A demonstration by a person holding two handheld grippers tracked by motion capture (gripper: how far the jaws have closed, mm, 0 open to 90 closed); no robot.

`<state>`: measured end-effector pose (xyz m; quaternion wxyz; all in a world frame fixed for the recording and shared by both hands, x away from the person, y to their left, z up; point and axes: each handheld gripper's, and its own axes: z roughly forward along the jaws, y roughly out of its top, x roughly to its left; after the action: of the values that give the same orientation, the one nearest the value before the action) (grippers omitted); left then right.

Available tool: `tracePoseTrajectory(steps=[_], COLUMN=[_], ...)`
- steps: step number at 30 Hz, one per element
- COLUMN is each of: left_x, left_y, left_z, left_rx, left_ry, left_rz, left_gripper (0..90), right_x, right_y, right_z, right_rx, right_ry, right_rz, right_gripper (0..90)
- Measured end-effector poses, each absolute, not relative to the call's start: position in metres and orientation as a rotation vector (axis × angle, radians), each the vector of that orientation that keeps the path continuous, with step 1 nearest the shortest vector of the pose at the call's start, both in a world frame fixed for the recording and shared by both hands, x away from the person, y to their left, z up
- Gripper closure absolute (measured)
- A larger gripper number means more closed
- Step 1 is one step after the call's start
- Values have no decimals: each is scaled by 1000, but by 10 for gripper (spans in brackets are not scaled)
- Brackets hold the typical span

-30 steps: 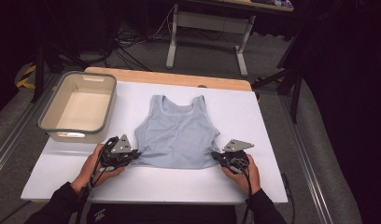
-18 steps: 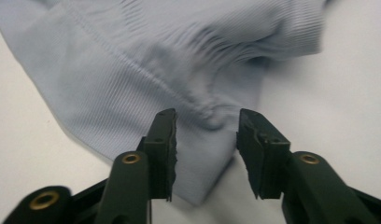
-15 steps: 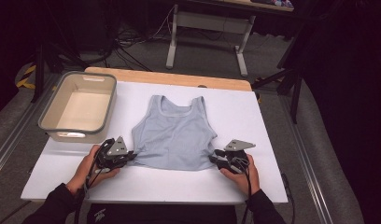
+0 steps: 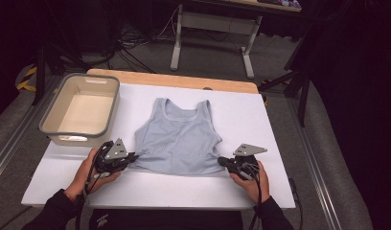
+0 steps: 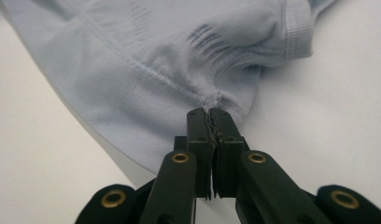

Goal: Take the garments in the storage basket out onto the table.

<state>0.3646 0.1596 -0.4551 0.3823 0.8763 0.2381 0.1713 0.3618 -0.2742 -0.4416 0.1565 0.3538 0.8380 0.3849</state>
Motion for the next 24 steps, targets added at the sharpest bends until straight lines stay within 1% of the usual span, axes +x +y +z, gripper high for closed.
tracePoseTrajectory(steps=[1,3,8,9,11,12,13,17,18,21,24], left_x=[363,358,352,352,352,353,353,354,354,354,354], left_y=[161,164,164,165,165,165,165,165,165,165,165], left_z=[-455,-459,-467,-468,-469,-470,-470,-471,-471,-471,-471], left_rx=[2232,2244,2275,2271,2273,2269,2269,2264,2262,2261,2262], left_ry=[613,617,620,625,628,628,628,627,626,626,626], left_rz=[439,426,414,414,410,407,407,407,403,403,404], left_gripper=[851,851,846,844,844,838,836,832,830,825,822], right_x=[353,348,344,347,348,355,355,376,381,394,401], right_y=[-272,-270,-269,-272,-273,-276,-276,-282,-282,-281,-274], right_z=[-439,-440,-449,-448,-447,-441,-441,-432,-432,-433,-434], right_rx=[990,975,957,946,948,927,927,931,924,884,796], right_ry=[2411,2427,2462,2439,2419,2369,2369,2284,2297,2347,2427], right_rz=[1121,1106,1085,1115,1129,1182,1182,1172,1162,1116,1085], right_gripper=[880,879,847,748,730,687,687,591,553,544,603])
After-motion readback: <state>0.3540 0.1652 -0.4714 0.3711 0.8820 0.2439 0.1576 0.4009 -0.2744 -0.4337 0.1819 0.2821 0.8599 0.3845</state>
